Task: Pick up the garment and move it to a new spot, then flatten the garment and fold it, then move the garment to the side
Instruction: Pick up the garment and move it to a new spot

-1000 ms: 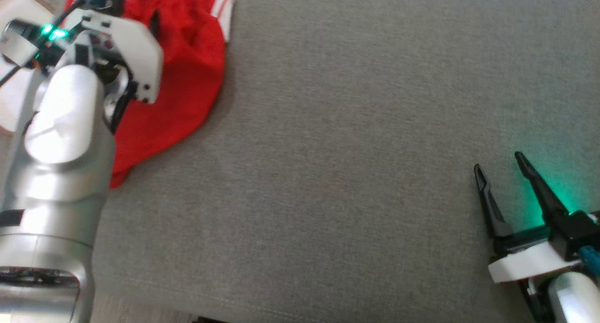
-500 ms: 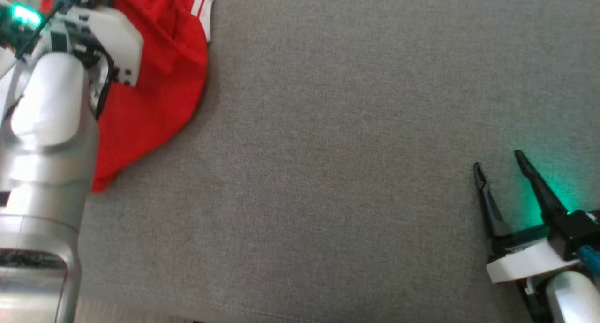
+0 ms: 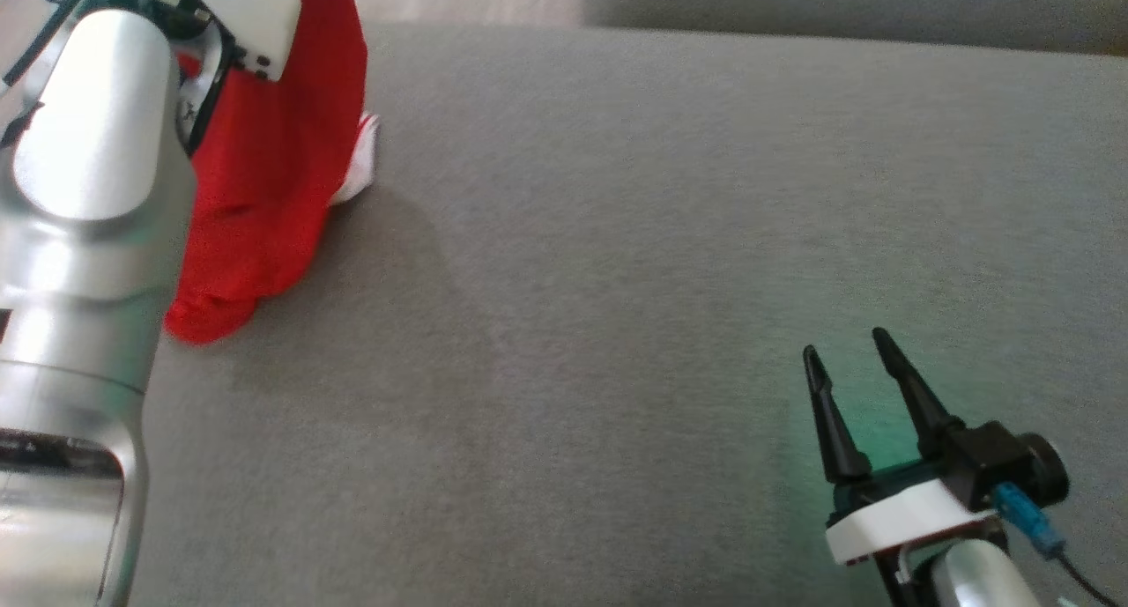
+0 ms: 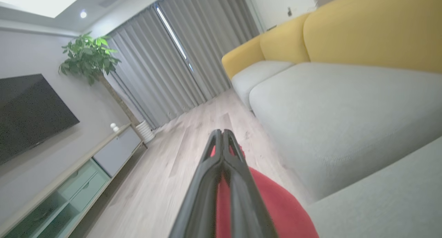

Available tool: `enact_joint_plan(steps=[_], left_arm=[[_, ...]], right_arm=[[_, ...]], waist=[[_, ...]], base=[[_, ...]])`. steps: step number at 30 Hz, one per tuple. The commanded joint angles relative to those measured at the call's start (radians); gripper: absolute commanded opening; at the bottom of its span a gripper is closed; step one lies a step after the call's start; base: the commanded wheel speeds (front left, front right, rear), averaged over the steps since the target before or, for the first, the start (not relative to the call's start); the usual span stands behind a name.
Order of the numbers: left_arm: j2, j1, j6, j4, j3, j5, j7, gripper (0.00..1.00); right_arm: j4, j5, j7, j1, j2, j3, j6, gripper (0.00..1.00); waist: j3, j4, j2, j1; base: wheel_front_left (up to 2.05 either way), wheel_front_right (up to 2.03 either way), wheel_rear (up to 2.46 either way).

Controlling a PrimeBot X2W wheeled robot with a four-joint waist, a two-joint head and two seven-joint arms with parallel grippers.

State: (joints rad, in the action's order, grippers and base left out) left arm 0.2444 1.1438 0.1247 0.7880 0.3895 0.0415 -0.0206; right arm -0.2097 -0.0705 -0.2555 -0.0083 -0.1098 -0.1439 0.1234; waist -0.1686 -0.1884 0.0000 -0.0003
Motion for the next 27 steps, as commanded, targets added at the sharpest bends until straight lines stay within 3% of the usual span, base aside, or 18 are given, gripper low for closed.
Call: enact_joint_plan(steps=[1,10,16,23,27], left_arm=[[0.038,0.072,0.003,-0.051,-0.01,0.015,-0.002,0.0],[0.022,0.093,0.006,-0.177,0.126,0.182,-0.024,0.0],[-0.007,0.112,0.006,-0.216,0.171,0.219,0.02,0.0],[-0.109,-0.007,0.001,-0.191,0.212,0.283,0.079,0.0],[-0.145,-0.208,-0.047,-0.152,0.23,0.315,0.169,0.0]], right_arm=[[0.022,-0.006,-0.006,0.0,0.006,-0.024,0.007,1.0],[0.015,-0.013,-0.006,0.014,0.048,-0.034,0.007,1.0],[0.017,-0.022,-0.006,0.016,0.056,-0.036,0.007,1.0],[0.028,-0.028,-0.006,0.016,0.059,-0.036,0.007,1.0],[0.034,-0.038,-0.006,0.012,0.059,-0.032,0.007,1.0]], waist=[[0.088,0.096,0.0,0.0003],[0.165,0.325,0.0,0.0003],[0.17,0.445,0.0,0.0003],[0.138,0.49,0.0,0.0003],[0.114,0.485,0.0,0.0003]], base=[[0.0,0.0,0.0],[0.0,0.0,0.0],[0.0,0.0,0.0],[0.0,0.0,0.0],[0.0,0.0,0.0]])
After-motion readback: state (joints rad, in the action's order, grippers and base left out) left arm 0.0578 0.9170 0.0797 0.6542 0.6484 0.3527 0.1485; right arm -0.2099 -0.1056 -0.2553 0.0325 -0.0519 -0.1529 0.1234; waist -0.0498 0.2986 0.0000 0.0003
